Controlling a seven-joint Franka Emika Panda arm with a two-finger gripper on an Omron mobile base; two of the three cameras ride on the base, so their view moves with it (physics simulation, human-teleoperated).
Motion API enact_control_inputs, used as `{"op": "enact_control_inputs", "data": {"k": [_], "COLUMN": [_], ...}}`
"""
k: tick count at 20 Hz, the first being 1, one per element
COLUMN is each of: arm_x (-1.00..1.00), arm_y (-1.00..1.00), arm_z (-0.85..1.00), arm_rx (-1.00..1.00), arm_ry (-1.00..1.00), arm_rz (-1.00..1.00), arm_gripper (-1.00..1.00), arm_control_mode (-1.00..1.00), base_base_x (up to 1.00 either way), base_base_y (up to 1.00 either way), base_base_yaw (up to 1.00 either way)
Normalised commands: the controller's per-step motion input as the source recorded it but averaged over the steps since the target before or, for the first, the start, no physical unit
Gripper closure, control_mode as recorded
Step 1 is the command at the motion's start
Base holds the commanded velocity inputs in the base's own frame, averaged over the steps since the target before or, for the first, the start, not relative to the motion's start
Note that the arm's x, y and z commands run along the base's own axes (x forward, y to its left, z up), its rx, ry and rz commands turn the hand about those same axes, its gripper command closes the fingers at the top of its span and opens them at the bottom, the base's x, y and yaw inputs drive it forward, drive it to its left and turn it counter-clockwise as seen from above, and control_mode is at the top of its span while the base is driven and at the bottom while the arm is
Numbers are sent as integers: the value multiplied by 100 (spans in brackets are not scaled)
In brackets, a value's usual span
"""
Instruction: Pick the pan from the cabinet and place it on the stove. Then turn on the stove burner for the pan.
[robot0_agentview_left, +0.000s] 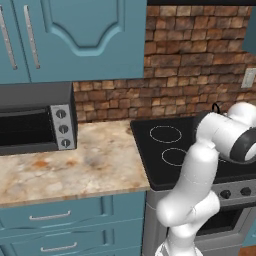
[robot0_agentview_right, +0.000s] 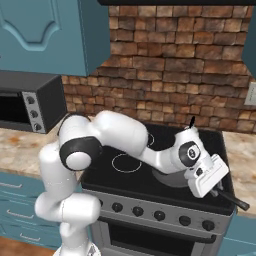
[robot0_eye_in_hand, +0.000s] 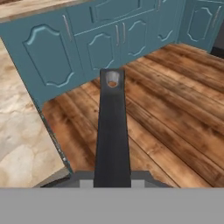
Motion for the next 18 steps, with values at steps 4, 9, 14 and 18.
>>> {"op": "enact_control_inputs", "data": {"k": [4, 9, 14, 18], "arm_x": [20, 21, 22, 26], "arm_y": [-3, -16, -25, -21], "arm_z": [-22, -16, -17, -18], "arm_rx": [0, 1, 1, 0], "arm_ry": [4, 0, 0, 1], "arm_rz": [0, 0, 0, 0], "arm_gripper": [100, 100, 100, 100], "arm_control_mode": [-100, -100, -100, -100], "base_base_x": [0, 0, 0, 0], "base_base_y": [0, 0, 0, 0], "base_base_yaw": [0, 0, 0, 0]}}
